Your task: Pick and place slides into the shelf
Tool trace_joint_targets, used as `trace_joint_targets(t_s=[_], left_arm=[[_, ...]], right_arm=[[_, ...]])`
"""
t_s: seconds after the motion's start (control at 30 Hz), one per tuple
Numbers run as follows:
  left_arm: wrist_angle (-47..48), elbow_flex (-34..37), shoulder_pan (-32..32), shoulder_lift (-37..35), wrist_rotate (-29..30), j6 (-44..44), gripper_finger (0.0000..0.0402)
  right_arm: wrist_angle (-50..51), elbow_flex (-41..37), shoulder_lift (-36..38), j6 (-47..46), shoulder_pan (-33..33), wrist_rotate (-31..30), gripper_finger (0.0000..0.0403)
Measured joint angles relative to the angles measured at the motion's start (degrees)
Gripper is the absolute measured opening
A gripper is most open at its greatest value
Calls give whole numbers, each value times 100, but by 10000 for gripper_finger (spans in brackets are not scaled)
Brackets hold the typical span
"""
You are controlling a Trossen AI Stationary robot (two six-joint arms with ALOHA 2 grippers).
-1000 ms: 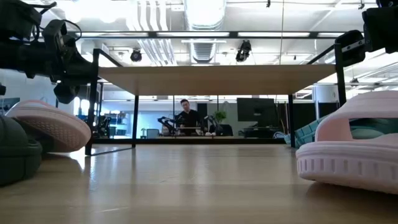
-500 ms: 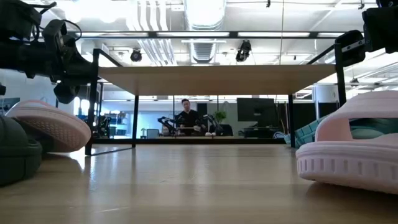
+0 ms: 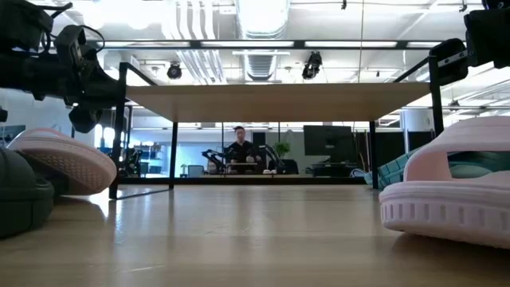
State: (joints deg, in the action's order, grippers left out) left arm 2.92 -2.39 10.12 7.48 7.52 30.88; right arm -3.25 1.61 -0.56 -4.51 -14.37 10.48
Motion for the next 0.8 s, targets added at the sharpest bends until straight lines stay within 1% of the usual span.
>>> trace_joint_targets(t_s=[0.17, 0.37, 0.43, 0.53, 0.63, 0.8], left_arm=[[0, 0, 1, -3, 1, 1, 12], [0, 0, -1, -3, 1, 1, 12], [0, 0, 1, -3, -1, 1, 12], [-4, 0, 1, 3, 1, 1, 12], [-5, 0, 1, -4, 1, -1, 12], [-27, 0, 1, 3, 1, -1, 12]], right_arm=[[-21, -2, -2, -27, 0, -2, 8], [-761, -2, -2, -933, 2, -58, 8], [-1070, -2, 0, -1140, 0, -380, 8], [-1399, -2, 0, -1367, 0, -1143, 8], [-1523, -2, 0, -1723, 2, -1759, 8], [-1533, -2, -2, -2515, 2, -2189, 8]])
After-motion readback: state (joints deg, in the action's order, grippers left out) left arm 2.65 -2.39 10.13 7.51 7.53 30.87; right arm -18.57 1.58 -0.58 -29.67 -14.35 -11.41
